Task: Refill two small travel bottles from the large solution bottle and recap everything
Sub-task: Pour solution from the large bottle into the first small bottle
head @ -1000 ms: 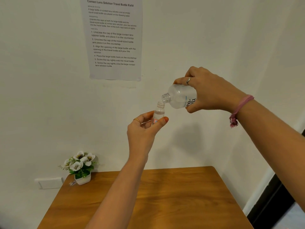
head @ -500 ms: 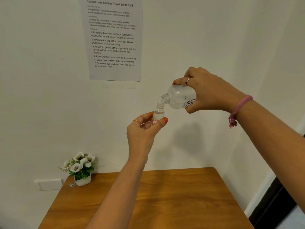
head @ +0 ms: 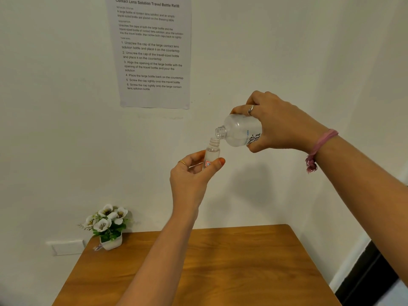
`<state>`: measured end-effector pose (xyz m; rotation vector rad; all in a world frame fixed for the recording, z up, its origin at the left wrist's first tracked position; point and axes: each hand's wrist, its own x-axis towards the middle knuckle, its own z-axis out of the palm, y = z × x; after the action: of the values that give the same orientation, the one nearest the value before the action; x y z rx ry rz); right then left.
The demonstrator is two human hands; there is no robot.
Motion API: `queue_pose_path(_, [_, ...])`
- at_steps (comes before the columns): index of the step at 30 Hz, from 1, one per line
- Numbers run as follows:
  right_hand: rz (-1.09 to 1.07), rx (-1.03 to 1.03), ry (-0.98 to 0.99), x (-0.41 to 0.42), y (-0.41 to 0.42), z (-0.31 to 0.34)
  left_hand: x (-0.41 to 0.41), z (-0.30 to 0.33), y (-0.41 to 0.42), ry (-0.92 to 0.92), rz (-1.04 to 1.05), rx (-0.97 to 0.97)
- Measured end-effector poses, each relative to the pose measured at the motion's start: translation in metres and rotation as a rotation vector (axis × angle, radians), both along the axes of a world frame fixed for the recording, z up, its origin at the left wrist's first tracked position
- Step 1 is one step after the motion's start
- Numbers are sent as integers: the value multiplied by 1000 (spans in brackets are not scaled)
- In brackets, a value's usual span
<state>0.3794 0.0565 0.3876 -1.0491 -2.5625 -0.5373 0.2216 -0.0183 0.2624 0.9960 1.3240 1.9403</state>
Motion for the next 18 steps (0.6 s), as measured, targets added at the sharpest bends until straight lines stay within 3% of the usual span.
queue_pose_path(18, [4,10,-1,0,6,-3,-1,-3,6,-1,-1,0])
